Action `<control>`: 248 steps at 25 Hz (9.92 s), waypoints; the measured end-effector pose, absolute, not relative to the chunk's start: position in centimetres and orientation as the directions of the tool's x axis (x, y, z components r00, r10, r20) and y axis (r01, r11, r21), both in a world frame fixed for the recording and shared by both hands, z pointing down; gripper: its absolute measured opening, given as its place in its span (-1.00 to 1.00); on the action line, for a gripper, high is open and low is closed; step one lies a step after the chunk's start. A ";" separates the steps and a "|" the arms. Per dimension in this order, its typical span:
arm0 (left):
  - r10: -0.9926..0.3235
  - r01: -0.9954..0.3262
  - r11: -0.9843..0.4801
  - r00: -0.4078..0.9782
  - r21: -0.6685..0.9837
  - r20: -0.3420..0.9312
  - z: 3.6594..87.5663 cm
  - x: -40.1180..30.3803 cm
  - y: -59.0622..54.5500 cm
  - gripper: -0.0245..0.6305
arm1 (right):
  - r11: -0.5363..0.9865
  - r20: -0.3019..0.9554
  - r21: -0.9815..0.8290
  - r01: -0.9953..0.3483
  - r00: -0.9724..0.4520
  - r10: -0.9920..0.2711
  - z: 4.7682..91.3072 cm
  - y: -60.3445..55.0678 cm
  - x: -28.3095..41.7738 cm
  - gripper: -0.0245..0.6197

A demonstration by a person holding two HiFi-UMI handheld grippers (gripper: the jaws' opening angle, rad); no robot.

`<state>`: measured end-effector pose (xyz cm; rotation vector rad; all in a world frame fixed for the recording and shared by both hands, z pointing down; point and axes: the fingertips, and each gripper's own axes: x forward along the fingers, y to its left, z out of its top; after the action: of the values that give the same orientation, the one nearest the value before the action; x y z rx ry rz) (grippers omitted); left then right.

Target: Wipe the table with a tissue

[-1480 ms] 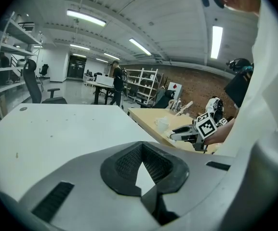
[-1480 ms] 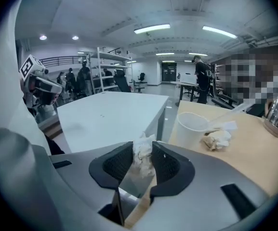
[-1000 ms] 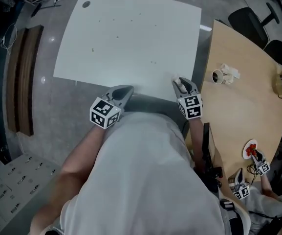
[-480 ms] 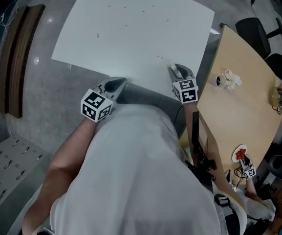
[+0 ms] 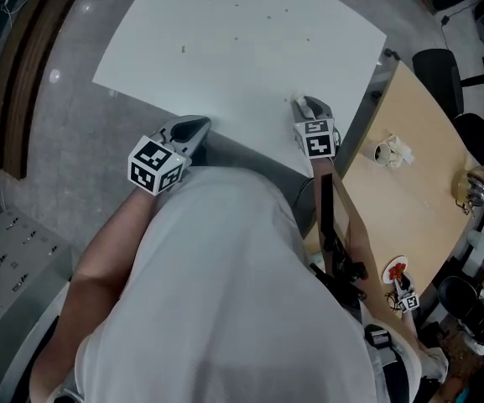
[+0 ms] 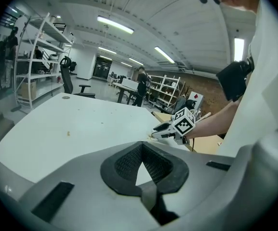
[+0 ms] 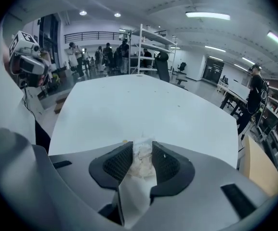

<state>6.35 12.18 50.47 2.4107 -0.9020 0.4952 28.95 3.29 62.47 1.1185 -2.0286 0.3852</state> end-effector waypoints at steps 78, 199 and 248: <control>-0.255 -0.424 -0.816 0.874 0.392 0.415 51.2 -0.4 0.7 -0.91 | 0.391 0.739 0.175 -0.904 -0.141 -0.658 63.3 5.9 23.2 -0.56; -0.354 -0.614 -0.709 0.735 0.347 0.579 52.7 -0.4 1.4 -0.91 | 0.193 0.653 0.110 -0.975 -0.076 -0.754 62.8 -10.2 31.0 -0.56; -0.370 -0.616 -0.695 0.749 0.371 0.550 52.6 -2.6 0.6 -0.91 | -0.162 0.573 -0.382 -0.910 -0.095 -0.814 59.6 -12.4 34.7 -0.56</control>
<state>-2.56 0.63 52.60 2.3989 -0.7408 0.5979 34.73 -12.39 59.56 2.0191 -1.9426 1.1001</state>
